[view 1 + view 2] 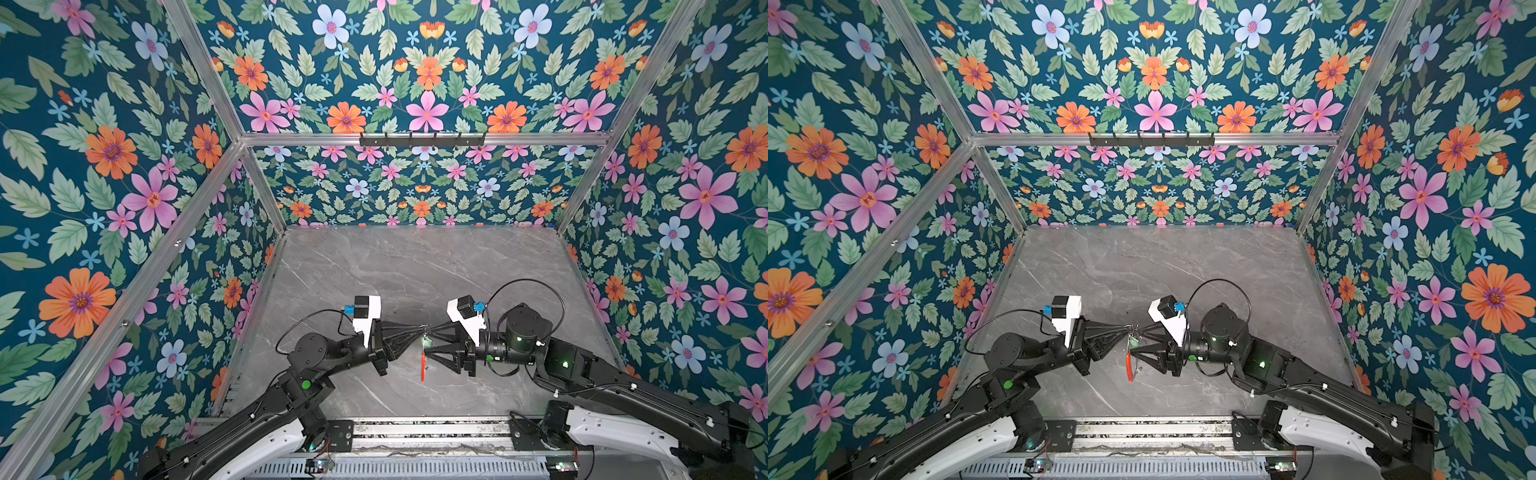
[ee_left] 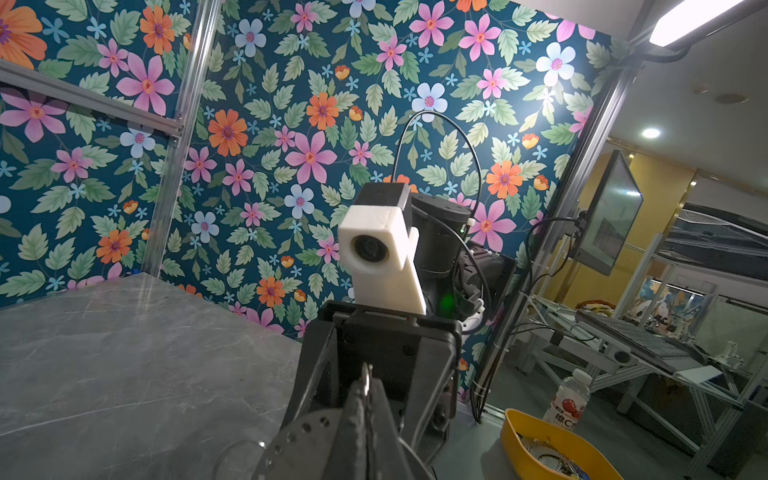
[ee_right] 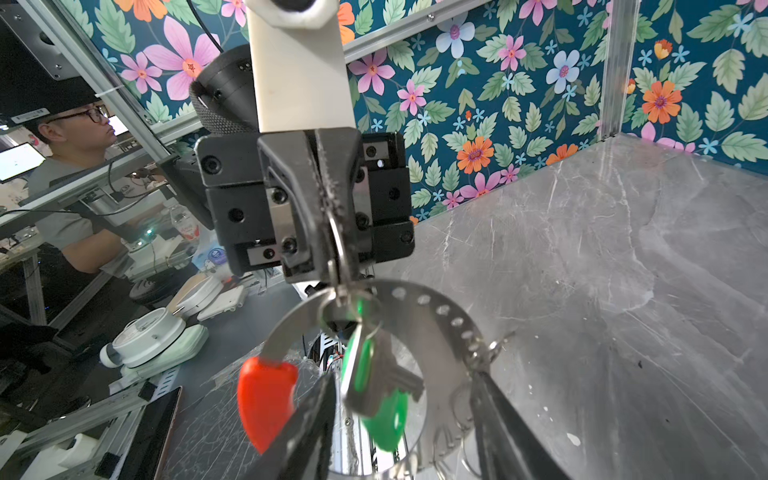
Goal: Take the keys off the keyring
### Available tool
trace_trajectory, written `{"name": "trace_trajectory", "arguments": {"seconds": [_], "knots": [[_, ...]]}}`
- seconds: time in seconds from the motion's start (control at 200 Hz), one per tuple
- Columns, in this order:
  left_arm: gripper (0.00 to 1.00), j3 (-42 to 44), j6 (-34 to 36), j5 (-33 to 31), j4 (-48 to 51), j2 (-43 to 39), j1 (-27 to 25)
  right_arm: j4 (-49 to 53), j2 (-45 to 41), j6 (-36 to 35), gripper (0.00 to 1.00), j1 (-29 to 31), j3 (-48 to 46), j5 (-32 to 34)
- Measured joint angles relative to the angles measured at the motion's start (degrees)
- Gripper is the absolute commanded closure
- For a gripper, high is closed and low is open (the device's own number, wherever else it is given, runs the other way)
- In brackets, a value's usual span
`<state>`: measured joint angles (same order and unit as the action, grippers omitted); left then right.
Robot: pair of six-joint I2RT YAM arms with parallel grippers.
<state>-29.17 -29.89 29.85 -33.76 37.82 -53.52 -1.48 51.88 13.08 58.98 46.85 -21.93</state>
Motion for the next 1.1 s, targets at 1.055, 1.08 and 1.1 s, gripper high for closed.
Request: {"name": "trace_trajectory", "arguments": {"seconds": [1.055, 1.08, 1.1], "knots": [[1.0, -6.43, 3.54, 3.1, 16.02, -0.92, 0.02, 20.41, 2.82, -7.02, 1.0, -1.57, 14.71, -1.16], [1.0, -6.69, 3.76, 3.17, 16.74, -0.87, 0.02, 21.16, 3.1, -7.3, 1.0, -1.77, 15.32, -1.42], [1.0, -6.88, 4.09, 3.32, 17.29, -0.87, 0.02, 21.57, 3.28, -7.3, 1.0, -1.92, 15.67, -1.46]]}}
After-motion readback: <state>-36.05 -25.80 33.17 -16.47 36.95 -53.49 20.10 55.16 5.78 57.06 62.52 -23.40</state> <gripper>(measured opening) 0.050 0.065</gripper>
